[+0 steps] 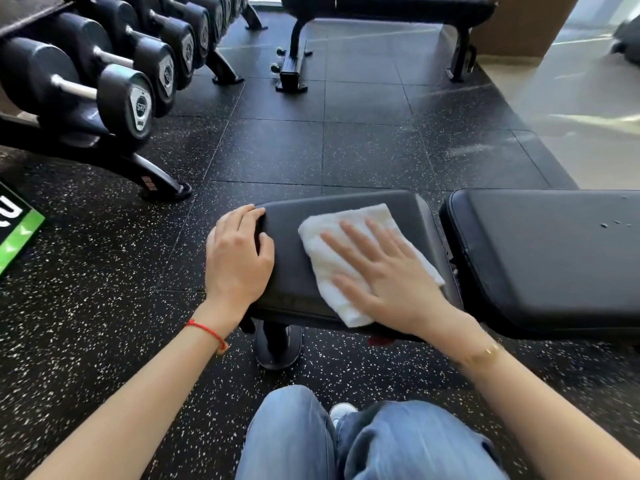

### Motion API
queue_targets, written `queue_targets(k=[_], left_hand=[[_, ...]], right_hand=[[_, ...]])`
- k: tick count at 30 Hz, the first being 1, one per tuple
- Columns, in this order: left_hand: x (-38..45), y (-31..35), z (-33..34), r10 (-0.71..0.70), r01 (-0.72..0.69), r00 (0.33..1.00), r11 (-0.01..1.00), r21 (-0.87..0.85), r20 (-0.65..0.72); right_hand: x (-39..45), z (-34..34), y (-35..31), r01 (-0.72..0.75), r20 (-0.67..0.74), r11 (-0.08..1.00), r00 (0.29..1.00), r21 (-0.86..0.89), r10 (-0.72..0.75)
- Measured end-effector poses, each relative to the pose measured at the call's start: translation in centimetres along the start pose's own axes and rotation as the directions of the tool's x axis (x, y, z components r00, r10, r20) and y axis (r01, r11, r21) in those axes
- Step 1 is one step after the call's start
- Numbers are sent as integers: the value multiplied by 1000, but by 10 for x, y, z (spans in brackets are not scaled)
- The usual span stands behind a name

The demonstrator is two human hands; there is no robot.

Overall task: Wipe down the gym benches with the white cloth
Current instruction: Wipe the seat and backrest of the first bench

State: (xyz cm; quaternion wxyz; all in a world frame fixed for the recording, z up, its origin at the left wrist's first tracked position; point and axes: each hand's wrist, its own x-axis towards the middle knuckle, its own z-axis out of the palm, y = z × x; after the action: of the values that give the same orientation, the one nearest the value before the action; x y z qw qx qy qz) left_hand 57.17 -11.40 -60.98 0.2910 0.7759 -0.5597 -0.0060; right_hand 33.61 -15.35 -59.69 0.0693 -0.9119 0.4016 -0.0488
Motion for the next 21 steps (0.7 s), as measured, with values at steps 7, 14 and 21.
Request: queue_targets(k=[7, 14, 21], left_hand=[[-2, 0, -1, 0, 0, 1000, 1000, -2, 4], [-3, 5, -6, -25, 24, 999, 999, 21, 27], [6, -3, -1, -172, 172, 985, 985, 17, 0]], right_hand=[[13, -8, 36, -189, 11, 982, 982, -20, 189], [29, -7, 9, -46, 40, 999, 998, -19, 47], [88, -20, 41, 31, 57, 999, 998, 14, -32]])
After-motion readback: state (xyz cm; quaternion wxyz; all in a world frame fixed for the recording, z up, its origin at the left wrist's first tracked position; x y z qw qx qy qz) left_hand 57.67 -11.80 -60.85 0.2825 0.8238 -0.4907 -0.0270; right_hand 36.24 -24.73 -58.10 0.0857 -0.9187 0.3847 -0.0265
